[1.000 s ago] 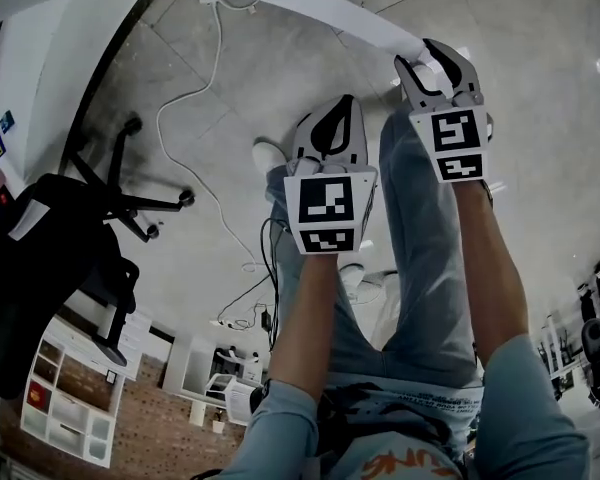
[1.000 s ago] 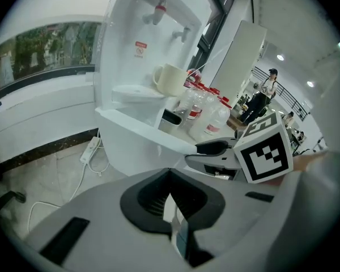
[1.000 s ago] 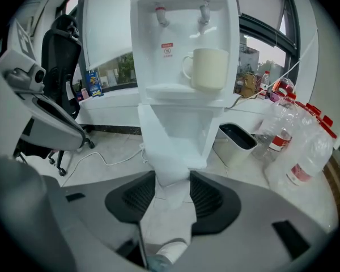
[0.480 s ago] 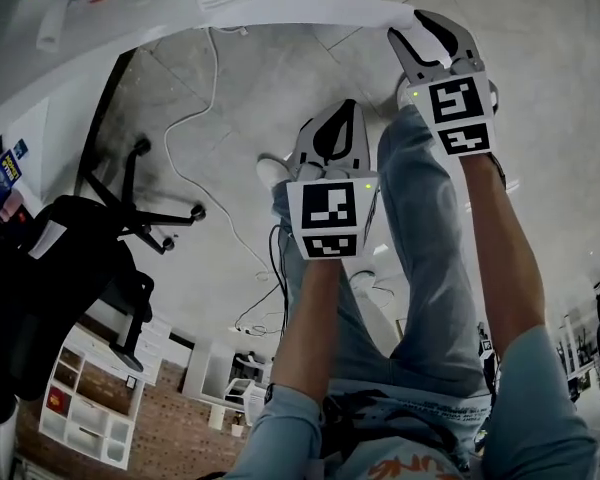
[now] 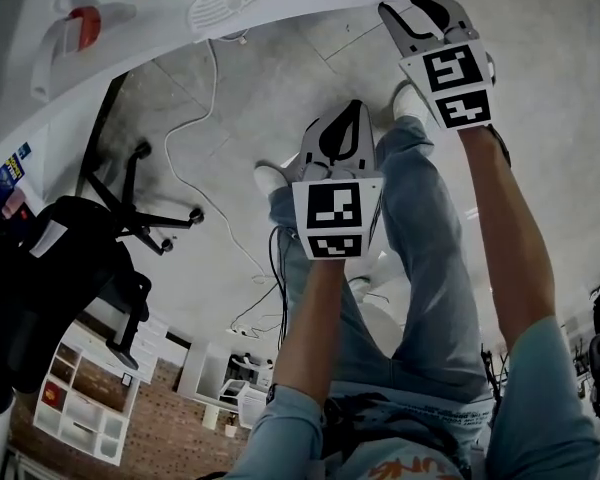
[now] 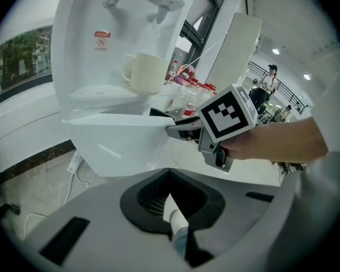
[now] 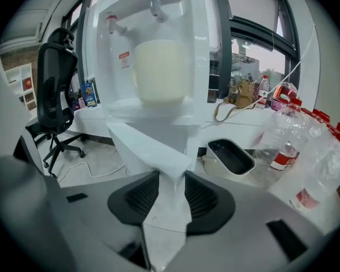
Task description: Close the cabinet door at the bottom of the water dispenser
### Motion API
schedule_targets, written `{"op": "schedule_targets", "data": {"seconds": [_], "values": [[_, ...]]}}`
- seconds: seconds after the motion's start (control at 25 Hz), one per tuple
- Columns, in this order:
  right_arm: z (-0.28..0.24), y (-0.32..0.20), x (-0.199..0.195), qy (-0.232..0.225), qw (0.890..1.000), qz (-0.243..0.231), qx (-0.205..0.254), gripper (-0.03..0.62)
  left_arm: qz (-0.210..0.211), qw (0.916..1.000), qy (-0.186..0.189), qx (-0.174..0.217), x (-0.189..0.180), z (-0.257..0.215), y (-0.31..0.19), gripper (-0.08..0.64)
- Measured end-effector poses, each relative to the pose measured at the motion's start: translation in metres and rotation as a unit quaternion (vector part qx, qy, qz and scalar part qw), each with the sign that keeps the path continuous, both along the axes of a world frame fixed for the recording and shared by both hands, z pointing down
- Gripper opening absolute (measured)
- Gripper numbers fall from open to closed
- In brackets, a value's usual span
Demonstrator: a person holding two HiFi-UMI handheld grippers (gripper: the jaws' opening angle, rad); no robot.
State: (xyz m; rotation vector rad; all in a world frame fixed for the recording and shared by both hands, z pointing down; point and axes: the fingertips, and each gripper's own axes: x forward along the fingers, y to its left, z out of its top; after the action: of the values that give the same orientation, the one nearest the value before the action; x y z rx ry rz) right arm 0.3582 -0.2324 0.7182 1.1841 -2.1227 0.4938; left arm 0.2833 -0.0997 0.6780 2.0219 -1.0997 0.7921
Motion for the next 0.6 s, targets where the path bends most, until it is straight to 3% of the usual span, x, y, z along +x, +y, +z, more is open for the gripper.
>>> {"op": "schedule_targets", "data": {"seconds": [0.28, 0.6], "values": [[0.000, -0.033, 0.002, -0.010, 1.000, -0.017, 0.006, 0.147, 0.008, 0.9998, -0.005, 0.015, 0.014, -0.003, -0.017, 0.011], [-0.001, -0.073, 0.000, -0.018, 0.999, -0.041, 0.022, 0.137, -0.022, 0.9993, -0.008, 0.028, 0.019, -0.002, -0.039, 0.011]]}}
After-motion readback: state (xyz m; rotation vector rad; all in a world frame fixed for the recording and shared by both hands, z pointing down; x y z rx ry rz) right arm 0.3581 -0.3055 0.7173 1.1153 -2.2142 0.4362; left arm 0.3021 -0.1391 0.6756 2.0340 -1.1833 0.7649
